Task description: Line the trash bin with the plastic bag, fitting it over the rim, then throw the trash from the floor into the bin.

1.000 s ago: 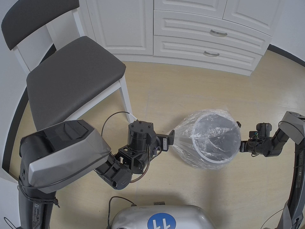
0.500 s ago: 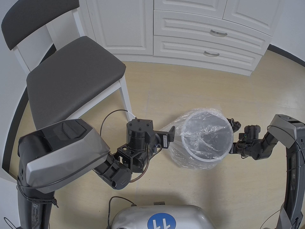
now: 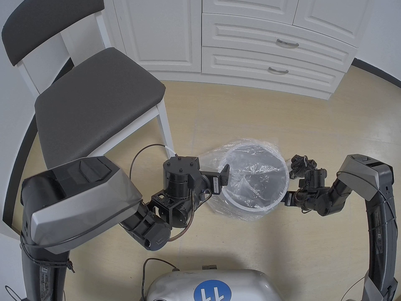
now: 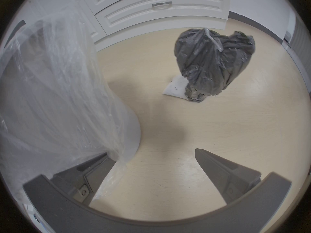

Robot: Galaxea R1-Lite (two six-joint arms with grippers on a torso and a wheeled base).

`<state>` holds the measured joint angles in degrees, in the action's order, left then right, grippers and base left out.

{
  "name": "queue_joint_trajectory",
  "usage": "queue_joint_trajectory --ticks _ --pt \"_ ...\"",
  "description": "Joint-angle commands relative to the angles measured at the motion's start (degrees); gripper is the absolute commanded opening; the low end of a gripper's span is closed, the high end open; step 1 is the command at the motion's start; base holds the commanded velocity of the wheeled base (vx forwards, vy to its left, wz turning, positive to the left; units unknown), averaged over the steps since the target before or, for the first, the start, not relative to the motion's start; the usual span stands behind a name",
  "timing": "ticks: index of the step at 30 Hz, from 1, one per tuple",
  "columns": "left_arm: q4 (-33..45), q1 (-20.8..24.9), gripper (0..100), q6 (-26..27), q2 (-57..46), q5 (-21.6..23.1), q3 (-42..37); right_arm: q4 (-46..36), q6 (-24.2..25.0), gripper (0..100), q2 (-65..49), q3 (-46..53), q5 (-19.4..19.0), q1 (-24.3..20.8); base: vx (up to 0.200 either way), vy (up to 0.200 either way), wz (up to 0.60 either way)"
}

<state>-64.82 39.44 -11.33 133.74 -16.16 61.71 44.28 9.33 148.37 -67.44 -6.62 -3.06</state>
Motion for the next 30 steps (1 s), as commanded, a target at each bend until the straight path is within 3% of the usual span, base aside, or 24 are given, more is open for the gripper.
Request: queue_joint_trajectory --ticks 1,8,18,25,27,28,30 --pt "-0.1 0.0 100 0.1 -0.1 0.0 -0.4 0.2 0.0 100 -0.1 1.5 -0.1 -1.9 0.000 0.000 0.00" --pt "0.6 -0.9 100 0.4 0.3 0.4 -0.4 1.1 -1.5 100 -4.1 5.0 0.2 -1.0 0.000 0.000 0.00" --pt "0.3 -7.7 100 0.6 4.8 0.8 0.0 1.0 -8.1 100 -18.6 14.2 -0.1 3.1 0.000 0.000 0.00" --pt "2.4 -11.1 100 0.8 13.9 1.7 11.4 0.5 -9.0 100 -25.1 17.6 -0.2 3.7 0.000 0.000 0.00" --pt "2.4 -11.1 100 0.8 13.9 1.7 11.4 0.5 -9.0 100 -25.1 17.6 -0.2 3.7 0.000 0.000 0.00" --pt "6.9 -12.1 100 0.7 16.6 1.9 16.9 0.8 -10.1 100 -26.1 17.9 -0.1 3.7 0.000 0.000 0.00" --pt "8.5 -12.4 100 0.7 17.9 2.0 19.2 1.1 -10.1 100 -26.6 18.0 -0.1 3.7 0.000 0.000 0.00"
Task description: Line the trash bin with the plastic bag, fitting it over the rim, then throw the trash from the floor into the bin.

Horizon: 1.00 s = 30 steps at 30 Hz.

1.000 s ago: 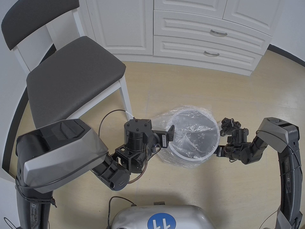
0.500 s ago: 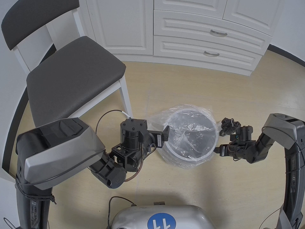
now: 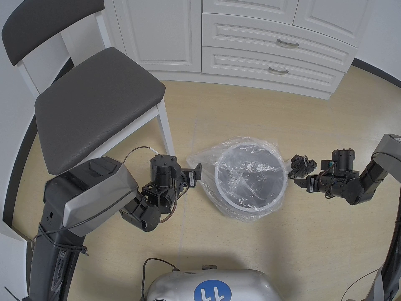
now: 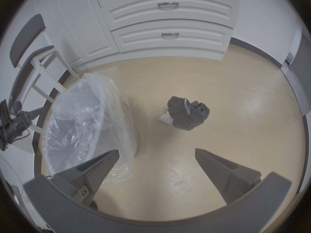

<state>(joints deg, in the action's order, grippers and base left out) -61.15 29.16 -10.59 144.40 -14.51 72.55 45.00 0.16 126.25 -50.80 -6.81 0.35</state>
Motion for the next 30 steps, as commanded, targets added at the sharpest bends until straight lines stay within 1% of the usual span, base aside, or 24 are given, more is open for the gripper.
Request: queue_joint_trajectory --ticks 1,3,6,7,8,10,11,12,14,17,18,19,22,23,25,26,27,28,30 --pt "7.3 -2.4 100 0.0 9.2 0.4 12.4 0.4 -1.0 100 -5.0 1.6 0.2 0.2 0.000 0.000 0.00" --pt "11.2 -3.1 100 0.0 11.7 0.4 18.4 0.4 -1.0 100 -6.2 1.8 0.3 -0.2 0.000 0.000 0.00" --pt "20.6 -3.1 100 0.0 15.4 0.4 30.3 0.5 -1.0 100 -7.9 2.6 0.3 -0.8 0.000 0.000 0.00" --pt "20.6 -3.1 100 0.0 15.4 0.4 30.3 0.5 -1.0 100 -7.9 2.6 0.3 -0.8 0.000 0.000 0.00" --pt "26.3 -3.1 100 -0.1 17.7 0.4 36.6 0.8 -1.1 100 -8.9 3.3 0.3 -1.1 0.000 0.000 0.00" --pt "32.8 -2.7 100 0.0 20.5 0.4 42.0 1.0 -1.1 100 -10.4 4.2 0.4 -2.1 0.000 0.000 0.00" --pt "33.4 -2.7 100 -0.1 20.9 0.4 42.0 1.1 -1.1 100 -10.6 4.3 0.4 -2.2 0.000 0.000 0.00" --pt "35.4 -2.5 100 0.0 21.8 1.6 42.0 1.9 -1.1 100 -11.9 5.4 0.4 -3.1 0.000 0.000 0.00" --pt "34.7 -1.7 100 -0.1 22.6 3.7 42.0 3.9 -1.4 100 -13.1 7.1 0.4 -4.5 0.000 0.000 0.00" --pt "33.0 -1.4 100 -0.2 23.7 4.0 42.0 7.3 -3.7 100 -13.7 9.3 0.5 -6.1 0.000 0.000 0.00" --pt "33.0 -1.4 100 -0.2 23.7 4.0 42.0 7.3 -3.7 100 -13.7 9.3 0.5 -6.1 0.000 0.000 0.00" --pt "31.4 -1.4 100 -0.5 23.7 4.0 42.0 10.1 -5.3 100 -13.7 10.8 0.6 -7.5 0.000 0.000 0.00" --pt "29.9 -1.7 100 -0.7 23.0 3.9 42.0 12.9 -6.3 100 -13.7 12.5 1.7 -9.0 0.000 0.000 0.00" --pt "28.8 -2.1 100 -1.5 21.8 2.8 42.0 15.1 -6.9 100 -13.4 13.5 3.5 -10.7 0.000 0.000 0.00" --pt "28.3 -2.4 100 -3.0 19.1 0.1 41.9 17.0 -7.7 100 -12.4 14.5 5.1 -13.0 0.000 0.000 0.00" --pt "28.3 -2.5 100 -3.1 18.8 0.0 41.6 17.1 -7.8 100 -12.3 14.6 5.1 -13.2 0.000 0.000 0.00" --pt "28.4 -2.8 100 -3.4 16.4 -0.5 39.3 17.8 -8.6 100 -11.3 15.1 5.8 -14.4 0.000 0.000 0.00" --pt "28.1 -3.3 100 -3.5 12.3 -0.5 34.5 18.6 -10.4 100 -9.6 15.6 6.9 -16.0 0.000 0.000 0.00" --pt "27.9 -3.5 100 -3.6 7.3 -0.4 27.5 20.1 -12.8 100 -7.4 16.1 9.5 -17.8 0.000 0.000 0.00"
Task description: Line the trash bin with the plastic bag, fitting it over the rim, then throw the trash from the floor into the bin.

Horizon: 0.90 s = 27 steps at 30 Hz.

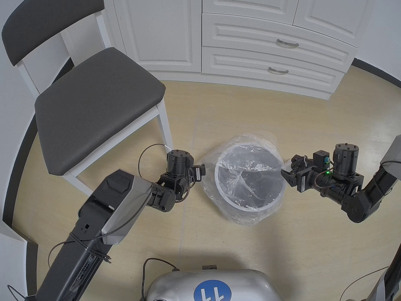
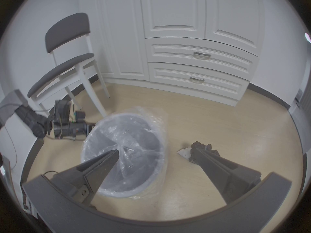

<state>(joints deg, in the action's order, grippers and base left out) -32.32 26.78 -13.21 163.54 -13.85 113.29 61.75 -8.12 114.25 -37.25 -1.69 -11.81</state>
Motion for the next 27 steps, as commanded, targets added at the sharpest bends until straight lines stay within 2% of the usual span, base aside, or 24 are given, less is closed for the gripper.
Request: queue_joint_trajectory --ticks 1,3,4,5,7,8,9,11,15,17,18,25,27 --pt "-0.9 -1.1 100 -1.0 -12.6 -1.0 -14.4 3.6 -4.9 100 4.9 2.5 4.8 -5.9 0.000 0.000 0.00" --pt "-2.0 -0.9 100 -1.6 -18.7 -0.7 -24.4 7.8 -6.0 100 9.0 2.1 9.7 -9.3 0.000 0.000 0.00" --pt "-3.4 -0.8 100 -1.7 -20.6 -0.5 -27.8 10.0 -6.4 100 10.9 1.4 10.7 -9.8 0.000 0.000 0.00" --pt "-4.6 -0.7 100 -1.7 -21.8 -0.1 -30.0 11.3 -7.0 100 12.2 0.3 10.8 -10.0 0.000 0.000 0.00" --pt "-9.3 -0.3 100 -1.9 -24.8 1.8 -36.0 13.8 -12.2 100 14.9 -3.4 10.7 -10.0 0.000 0.000 0.00" --pt "-9.3 -0.3 100 -1.9 -24.8 1.8 -36.0 13.8 -12.2 100 14.9 -3.4 10.7 -10.0 0.000 0.000 0.00" --pt "-13.1 0.6 100 -2.0 -26.8 3.4 -40.6 13.8 -18.5 100 15.5 -5.2 10.5 -10.1 0.000 0.000 0.00" --pt "-16.8 1.2 100 -1.9 -28.3 4.5 -45.3 13.0 -25.4 100 15.6 -6.4 10.1 -10.5 0.000 0.000 0.00" --pt "-22.3 2.0 100 -1.2 -29.4 7.1 -51.0 10.1 -34.8 100 16.4 -8.9 8.5 -11.0 0.000 0.000 0.00" --pt "-23.9 2.0 100 -0.8 -29.5 7.8 -51.9 9.0 -36.7 100 16.7 -9.9 8.3 -11.0 0.000 0.000 0.00" --pt "-26.8 1.7 100 -0.1 -29.7 8.8 -53.4 7.1 -39.9 100 17.4 -11.8 8.3 -11.6 0.000 0.000 0.00" --pt "-32.7 1.3 100 3.1 -29.8 10.3 -59.3 2.4 -41.5 100 17.6 -15.6 9.3 -14.2 0.000 0.000 0.00" --pt "-36.7 0.6 100 4.5 -29.9 10.9 -61.5 1.1 -41.5 100 18.6 -17.4 10.7 -14.2 0.000 0.000 0.00"
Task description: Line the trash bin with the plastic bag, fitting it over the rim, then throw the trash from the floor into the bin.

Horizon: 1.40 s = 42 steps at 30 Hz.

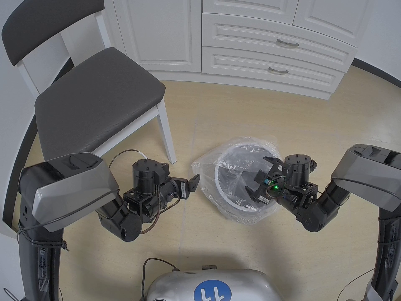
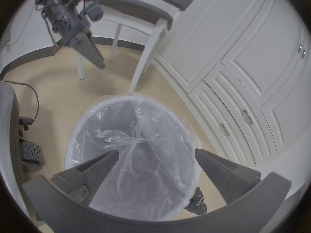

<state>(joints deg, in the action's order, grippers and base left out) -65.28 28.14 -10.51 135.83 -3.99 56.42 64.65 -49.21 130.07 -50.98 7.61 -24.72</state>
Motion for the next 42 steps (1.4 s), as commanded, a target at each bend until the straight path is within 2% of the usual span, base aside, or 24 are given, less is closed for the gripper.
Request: queue_joint_trajectory --ticks 1,3,12,13,24,30,32,42 --pt "-3.7 -0.7 100 1.8 -2.1 1.0 -4.7 -1.8 -0.4 100 2.7 -3.7 1.4 -1.3 0.000 0.000 0.00" --pt "-6.1 -1.2 100 2.7 -2.8 1.8 -5.8 -1.9 -0.4 100 4.5 -6.1 2.5 -0.7 0.000 0.000 0.00" --pt "-6.3 -1.3 100 2.7 -4.7 1.9 -6.6 -2.2 0.3 100 7.0 -9.3 3.3 0.4 0.000 0.000 0.00" --pt "-6.3 -1.3 100 2.7 -4.7 1.9 -6.5 -2.2 0.3 0 7.0 -9.6 3.3 0.4 0.000 0.000 0.00" --pt "-7.1 -1.7 100 2.8 -5.4 1.9 -6.5 -2.2 3.5 0 6.6 -17.3 3.3 1.4 0.000 0.000 0.00" --pt "-7.1 -1.7 100 2.8 -5.8 1.9 -6.6 -5.1 5.5 0 6.6 -22.1 3.4 2.7 0.000 0.000 0.00" --pt "-7.1 -1.7 100 2.8 -5.7 1.9 -6.6 -6.5 8.8 0 8.3 -27.2 4.7 2.8 0.000 0.000 0.00" --pt "-7.1 -1.7 100 2.8 -5.7 1.9 -6.6 -6.0 14.9 0 17.8 -41.7 10.3 2.1 0.000 0.000 0.00"
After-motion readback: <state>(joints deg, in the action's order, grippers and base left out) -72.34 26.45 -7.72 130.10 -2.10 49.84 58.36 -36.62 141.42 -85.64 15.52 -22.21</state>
